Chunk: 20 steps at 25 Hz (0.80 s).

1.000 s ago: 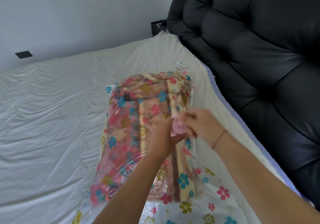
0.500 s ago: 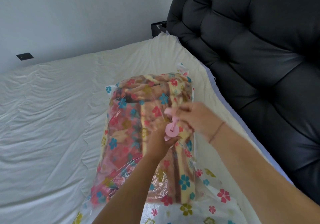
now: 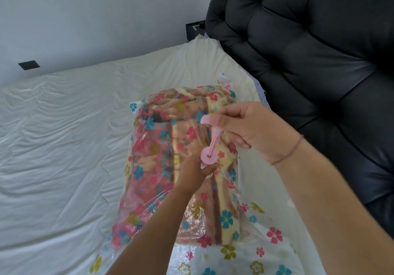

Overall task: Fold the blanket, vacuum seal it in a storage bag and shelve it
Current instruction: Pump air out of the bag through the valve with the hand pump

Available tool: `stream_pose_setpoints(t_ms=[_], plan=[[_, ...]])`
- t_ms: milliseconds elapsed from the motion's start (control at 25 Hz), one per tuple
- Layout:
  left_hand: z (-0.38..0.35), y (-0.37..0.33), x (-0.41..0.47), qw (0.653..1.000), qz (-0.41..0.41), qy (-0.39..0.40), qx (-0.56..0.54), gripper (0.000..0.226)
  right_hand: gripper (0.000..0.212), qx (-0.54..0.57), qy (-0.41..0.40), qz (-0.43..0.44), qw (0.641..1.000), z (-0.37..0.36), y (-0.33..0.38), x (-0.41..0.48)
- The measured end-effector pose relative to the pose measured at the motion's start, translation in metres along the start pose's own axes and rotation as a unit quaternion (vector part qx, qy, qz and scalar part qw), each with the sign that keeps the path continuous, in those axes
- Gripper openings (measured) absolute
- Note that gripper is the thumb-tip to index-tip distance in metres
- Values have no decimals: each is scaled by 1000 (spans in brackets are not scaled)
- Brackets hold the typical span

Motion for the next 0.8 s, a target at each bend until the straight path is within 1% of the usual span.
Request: stream_pose_setpoints(t_ms=[40, 120, 160, 200, 280, 360, 400, 480, 520, 560, 600, 640, 720, 760, 800], plan=[[0, -1, 0, 1000, 8, -2, -3, 33, 32, -26, -8, -8, 1000, -1, -8, 1], [-3, -5, -1, 1000, 8, 6, 5, 35, 30, -99, -19, -81, 992, -19, -51, -1], [-6, -9, -4, 1000, -1, 12, 19, 34, 28, -119, -11, -112, 987, -27, -65, -4], [-7, -11, -5, 1000, -7, 13, 21, 34, 29, -122, -4, -120, 985, -28, -65, -5], [-1, -8, -2, 1000, -4, -3, 0, 35, 32, -74, -14, -61, 995, -12, -29, -2], [2, -4, 0, 1000, 4, -1, -12, 37, 25, -7, -31, -4, 999, 1, 3, -1], [2, -5, 0, 1000, 8, -1, -10, 37, 21, -14, -34, -1, 999, 2, -1, -1], [-2, -9, -2, 1000, 5, 4, 2, 34, 20, -98, -40, -55, 993, -13, -42, -2], [-4, -12, -3, 1000, -8, 11, 14, 29, 21, -145, -23, -90, 985, -27, -59, -6], [-6, -15, -5, 1000, -16, 15, 18, 24, 22, -166, -9, -105, 980, -31, -68, -7], [-5, -14, -5, 1000, -16, 14, 19, 26, 23, -167, -12, -91, 982, -26, -58, -5], [-1, -14, -3, 1000, -13, 6, 9, 32, 25, -144, -23, -52, 988, -15, -37, -2], [1, -9, 1, 1000, -5, 6, -4, 39, 25, -60, -63, 15, 996, 8, 5, -2], [0, -11, 1, 1000, -7, 8, -2, 40, 25, -51, -70, 30, 996, 11, 8, -2], [0, -14, -1, 1000, -2, 8, 9, 39, 26, -71, -65, 16, 995, 8, -3, 0]])
Point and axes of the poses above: each hand's wrist, its own x-axis towards the middle knuckle, its own z-axis out of the back of the hand, y = z × x, the point moved 8 cm from there along x, towards the middle knuckle, and after that the axes turned 2 degrees about -x, right-handed, at the moved point
